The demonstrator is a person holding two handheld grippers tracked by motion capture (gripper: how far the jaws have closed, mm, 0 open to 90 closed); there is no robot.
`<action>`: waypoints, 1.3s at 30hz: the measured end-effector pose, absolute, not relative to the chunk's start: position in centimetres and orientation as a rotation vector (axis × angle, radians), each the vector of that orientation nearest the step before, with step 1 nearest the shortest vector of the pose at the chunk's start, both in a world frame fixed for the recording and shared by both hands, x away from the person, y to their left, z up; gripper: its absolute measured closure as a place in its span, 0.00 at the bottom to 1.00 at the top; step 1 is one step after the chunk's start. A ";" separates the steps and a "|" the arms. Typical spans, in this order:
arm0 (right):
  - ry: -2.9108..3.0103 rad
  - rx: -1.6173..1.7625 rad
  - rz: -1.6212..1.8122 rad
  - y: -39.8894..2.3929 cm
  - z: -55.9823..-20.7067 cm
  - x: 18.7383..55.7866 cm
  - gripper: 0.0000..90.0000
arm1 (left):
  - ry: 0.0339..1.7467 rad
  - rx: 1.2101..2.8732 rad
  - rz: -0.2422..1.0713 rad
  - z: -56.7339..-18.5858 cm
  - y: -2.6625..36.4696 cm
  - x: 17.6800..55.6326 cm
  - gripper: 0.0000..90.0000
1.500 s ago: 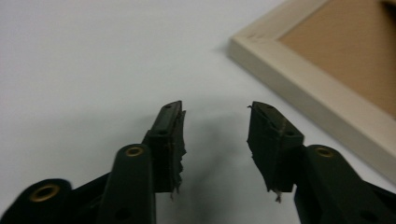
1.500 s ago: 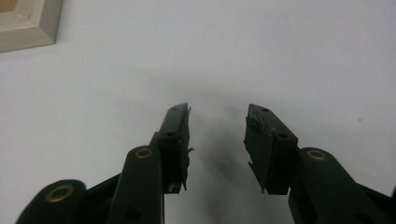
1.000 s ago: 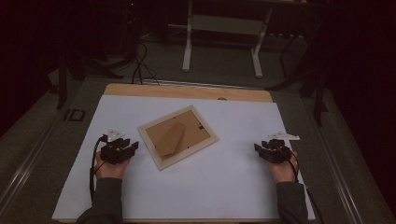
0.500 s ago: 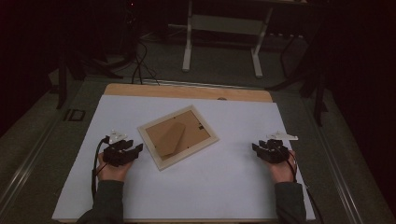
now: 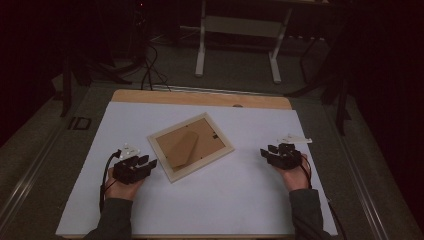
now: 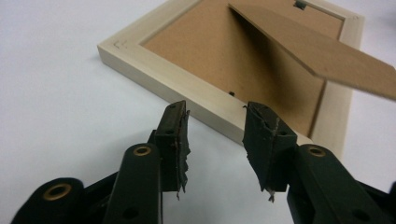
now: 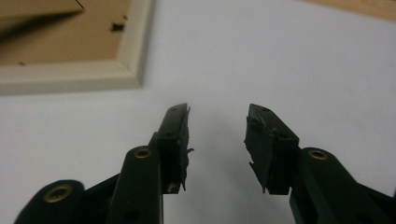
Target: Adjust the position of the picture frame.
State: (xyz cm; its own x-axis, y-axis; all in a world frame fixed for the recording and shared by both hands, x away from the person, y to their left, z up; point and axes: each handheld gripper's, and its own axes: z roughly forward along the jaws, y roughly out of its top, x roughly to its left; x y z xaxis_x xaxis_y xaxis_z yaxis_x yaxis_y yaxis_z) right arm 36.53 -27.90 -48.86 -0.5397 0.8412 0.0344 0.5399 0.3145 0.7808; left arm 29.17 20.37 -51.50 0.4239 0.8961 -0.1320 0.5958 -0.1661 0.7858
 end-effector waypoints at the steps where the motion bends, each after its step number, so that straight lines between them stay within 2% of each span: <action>1: 2.207 1.230 1.087 -27.9 -48.9 36.5 0.67 | 1.271 1.870 0.469 -51.5 20.4 29.2 0.69; 5: 2.205 1.193 1.140 -27.1 -48.1 37.1 0.74 | 1.240 1.883 0.462 -51.4 20.0 28.8 0.72; 9: 2.220 1.157 1.158 -26.1 -47.6 37.8 0.82 | 1.182 1.929 0.429 -51.4 19.3 28.4 0.82; 11: 2.229 1.141 1.172 -25.7 -47.6 38.2 0.86 | 1.156 1.964 0.447 -51.3 18.9 28.2 0.93; 12: 2.234 1.140 1.176 -25.5 -47.6 38.4 0.88 | 1.140 1.976 0.449 -51.3 18.7 28.1 0.93; 14: 2.241 1.135 1.193 -25.0 -47.7 38.8 0.93 | 1.126 1.976 0.430 -51.3 18.5 28.0 0.99; 16: 2.252 1.120 1.184 -24.2 -48.1 39.4 0.99 | 1.112 1.976 0.412 -51.3 18.3 27.9 1.00; 24: 2.291 1.099 1.180 -22.2 -49.0 40.4 1.00 | 1.060 1.969 0.383 -51.5 18.0 26.7 1.00; 39: 2.355 1.042 1.158 -18.1 -50.2 41.4 1.00 | 0.954 2.073 0.363 -52.1 15.2 25.9 1.00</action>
